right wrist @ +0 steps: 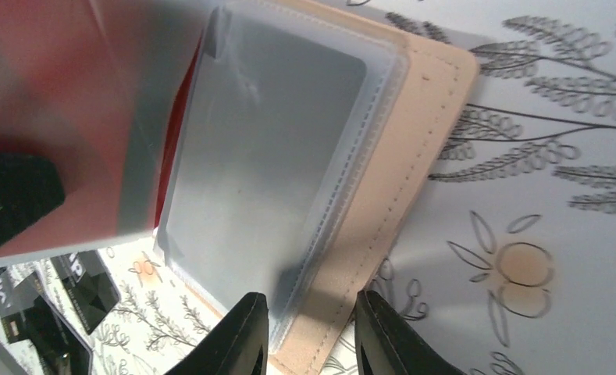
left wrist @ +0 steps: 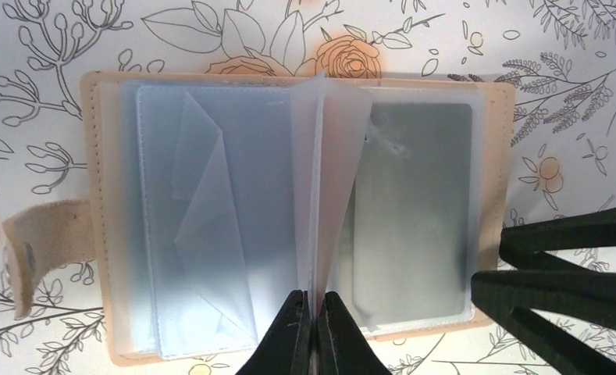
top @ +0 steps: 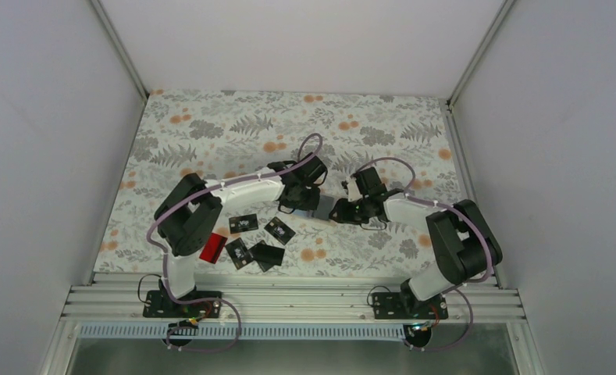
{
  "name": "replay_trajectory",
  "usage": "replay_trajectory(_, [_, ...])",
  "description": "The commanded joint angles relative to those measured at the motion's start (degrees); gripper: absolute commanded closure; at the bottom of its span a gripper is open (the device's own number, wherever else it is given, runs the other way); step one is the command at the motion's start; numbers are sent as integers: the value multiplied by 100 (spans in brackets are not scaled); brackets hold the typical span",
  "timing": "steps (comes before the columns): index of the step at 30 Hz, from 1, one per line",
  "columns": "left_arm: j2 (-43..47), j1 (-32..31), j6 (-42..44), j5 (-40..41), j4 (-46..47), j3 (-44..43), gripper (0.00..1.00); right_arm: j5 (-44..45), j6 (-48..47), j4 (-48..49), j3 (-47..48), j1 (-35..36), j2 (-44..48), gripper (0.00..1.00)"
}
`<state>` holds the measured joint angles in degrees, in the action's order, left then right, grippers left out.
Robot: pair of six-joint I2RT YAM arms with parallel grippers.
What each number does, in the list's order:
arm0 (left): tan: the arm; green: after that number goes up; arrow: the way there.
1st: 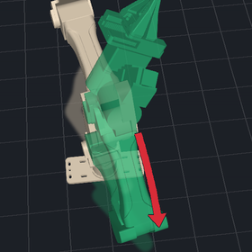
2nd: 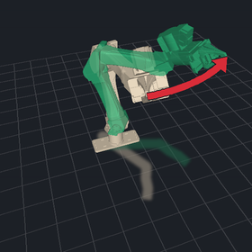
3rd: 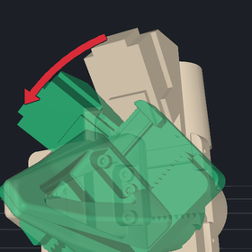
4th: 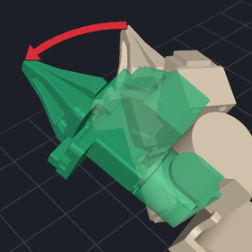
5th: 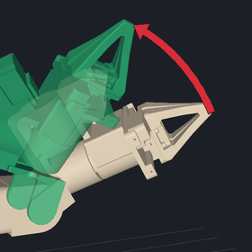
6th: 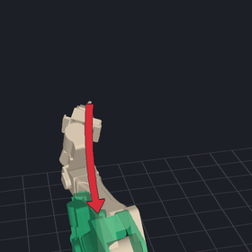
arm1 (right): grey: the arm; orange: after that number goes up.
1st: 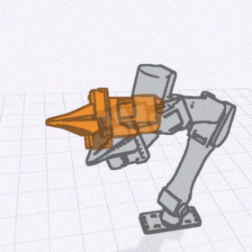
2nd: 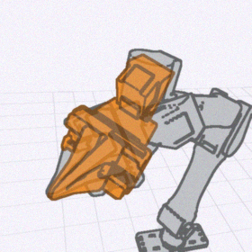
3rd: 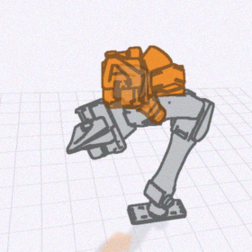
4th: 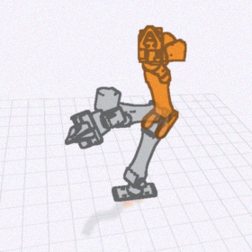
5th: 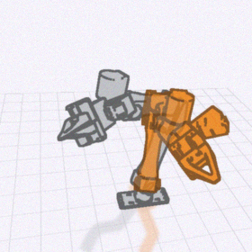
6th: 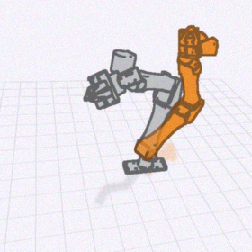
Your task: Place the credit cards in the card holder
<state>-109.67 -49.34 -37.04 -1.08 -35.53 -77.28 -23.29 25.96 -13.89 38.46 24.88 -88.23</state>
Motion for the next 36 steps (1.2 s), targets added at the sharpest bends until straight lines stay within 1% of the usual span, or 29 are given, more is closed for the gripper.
replay_trajectory(1, [-279,-19,165,178,-369,-155,97,-457,59,279,-18,164,-150,70])
replay_trajectory(4, [-288,-12,155,195,-401,-186,93,-484,51,245,10,174,-130,70])
replay_trajectory(9, [-330,-49,153,108,-347,-232,82,-455,55,165,37,175,-14,70])
replay_trajectory(13, [-400,-138,136,26,-340,-374,75,-391,50,71,54,172,85,69])
replay_trajectory(22, [-544,-345,183,-126,-393,-758,69,-12,40,-376,87,129,648,65])
replay_trajectory(26, [-639,-432,262,-271,-347,-803,69,158,71,-613,-7,33,1000,63])
replay_trajectory(28, [-597,-451,267,-472,-173,-703,68,264,108,-741,-91,-34,1216,62])
replay_trajectory(33, [-175,-400,147,-1337,870,-155,67,441,255,-947,-287,-195,1881,60])
replay_trajectory(36, [197,-347,92,-1425,1116,23,63,223,272,-909,-264,-212,2109,60])
